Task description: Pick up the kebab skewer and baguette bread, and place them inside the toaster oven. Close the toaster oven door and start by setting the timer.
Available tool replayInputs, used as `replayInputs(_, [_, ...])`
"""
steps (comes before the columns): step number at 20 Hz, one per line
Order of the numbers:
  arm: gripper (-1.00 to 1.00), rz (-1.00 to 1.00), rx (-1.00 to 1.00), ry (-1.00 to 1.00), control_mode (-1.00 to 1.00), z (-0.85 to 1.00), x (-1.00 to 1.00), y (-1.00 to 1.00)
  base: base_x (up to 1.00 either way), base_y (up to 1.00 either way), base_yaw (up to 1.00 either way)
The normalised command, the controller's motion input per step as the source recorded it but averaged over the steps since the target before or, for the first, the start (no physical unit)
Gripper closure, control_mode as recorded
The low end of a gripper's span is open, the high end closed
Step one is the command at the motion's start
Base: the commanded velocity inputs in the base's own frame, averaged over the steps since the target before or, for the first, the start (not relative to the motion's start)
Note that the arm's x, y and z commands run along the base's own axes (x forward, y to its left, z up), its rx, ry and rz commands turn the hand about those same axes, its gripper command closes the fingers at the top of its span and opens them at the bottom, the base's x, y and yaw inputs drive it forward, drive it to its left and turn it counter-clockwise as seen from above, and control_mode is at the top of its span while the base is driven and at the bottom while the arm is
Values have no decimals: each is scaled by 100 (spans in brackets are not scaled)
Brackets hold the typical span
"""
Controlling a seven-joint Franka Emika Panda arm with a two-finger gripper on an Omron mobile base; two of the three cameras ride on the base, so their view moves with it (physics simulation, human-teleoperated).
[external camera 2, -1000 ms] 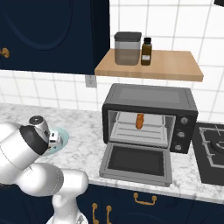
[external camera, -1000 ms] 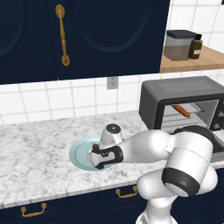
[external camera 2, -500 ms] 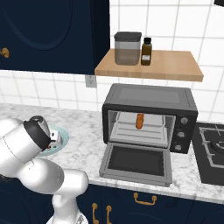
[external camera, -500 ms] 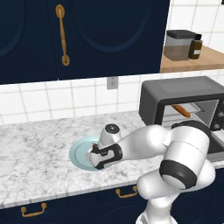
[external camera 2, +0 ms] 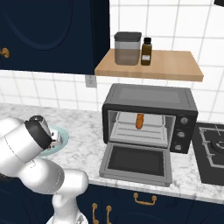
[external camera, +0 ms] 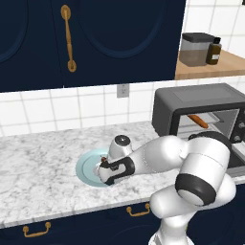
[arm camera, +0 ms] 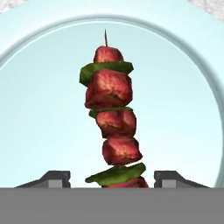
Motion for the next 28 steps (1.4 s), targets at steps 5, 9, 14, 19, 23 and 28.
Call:
replayInputs(5, [100, 0, 0, 0, -100, 0, 0, 0, 0, 0, 0])
replayInputs(9, [100, 0, 0, -2, -100, -17, 1, 0, 0, 0, 0])
replayInputs(14, [100, 1, 0, -4, -100, -15, 0, -9, 0, 0, 0])
replayInputs(19, [100, 2, 0, -12, -100, 85, -18, -39, 0, 0, 0])
replayInputs(23, [100, 0, 5, -1, -100, 100, -14, -79, 0, 0, 0])
replayInputs(28, [100, 0, 0, 1, -100, 92, -40, -69, 0, 0, 0])
